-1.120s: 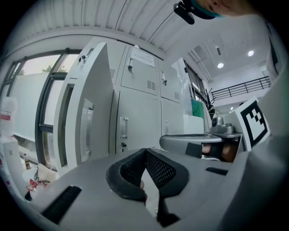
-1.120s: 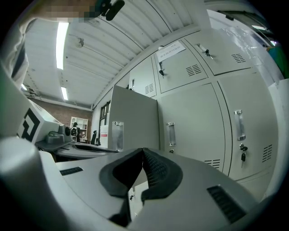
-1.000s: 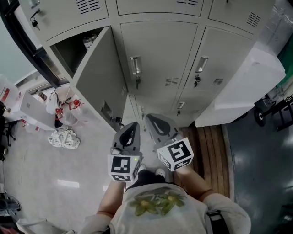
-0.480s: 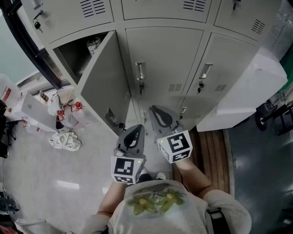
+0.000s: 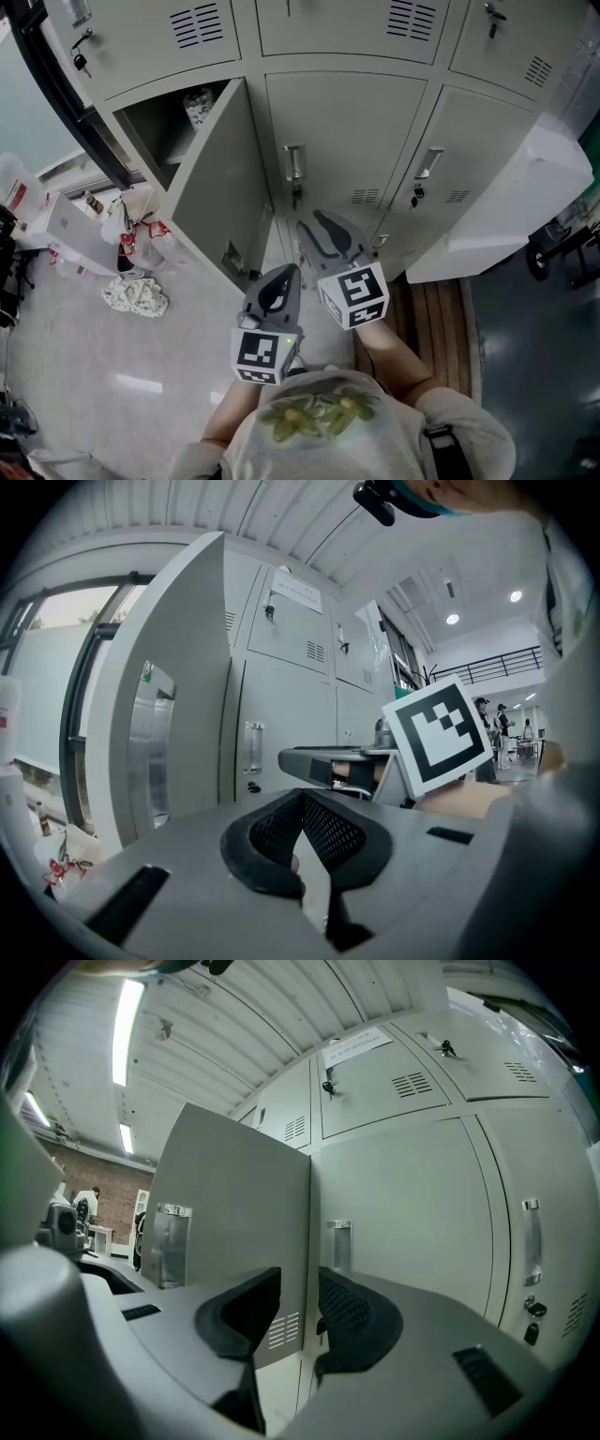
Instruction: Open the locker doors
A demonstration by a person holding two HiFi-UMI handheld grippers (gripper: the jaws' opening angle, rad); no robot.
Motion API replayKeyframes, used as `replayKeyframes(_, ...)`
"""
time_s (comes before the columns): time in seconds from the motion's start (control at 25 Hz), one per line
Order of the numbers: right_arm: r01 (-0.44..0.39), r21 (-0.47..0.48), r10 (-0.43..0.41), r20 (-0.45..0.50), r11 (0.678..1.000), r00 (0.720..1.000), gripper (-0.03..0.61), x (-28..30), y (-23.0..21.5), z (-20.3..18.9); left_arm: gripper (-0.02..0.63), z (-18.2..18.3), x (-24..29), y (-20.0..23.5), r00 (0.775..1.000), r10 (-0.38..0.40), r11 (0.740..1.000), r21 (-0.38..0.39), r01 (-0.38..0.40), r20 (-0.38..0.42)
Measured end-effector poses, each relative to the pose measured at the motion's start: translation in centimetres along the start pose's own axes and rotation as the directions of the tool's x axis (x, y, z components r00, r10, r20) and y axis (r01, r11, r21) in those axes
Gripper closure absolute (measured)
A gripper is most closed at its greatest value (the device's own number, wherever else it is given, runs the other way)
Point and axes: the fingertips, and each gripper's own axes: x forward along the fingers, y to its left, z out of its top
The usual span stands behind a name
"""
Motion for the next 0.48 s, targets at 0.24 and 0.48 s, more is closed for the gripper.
replayKeyframes(0.24, -0.02, 0.009, 0.02, 0.002, 1.0, 1.0, 0.453, 2.7, -0.6, 0.1, 0.586, -0.3, 0.8, 0.2, 1.0, -0.009, 1.0, -0.016, 0.009, -0.007)
replayKeyframes(0.48, -0.029, 0.012, 0.029, 0.013, 0.999, 0.999, 0.437, 4.8, -1.0, 0.4, 0.586, -0.4, 1.2, 0.8, 1.0, 0.002, 1.0, -0.022, -0.002, -0.011)
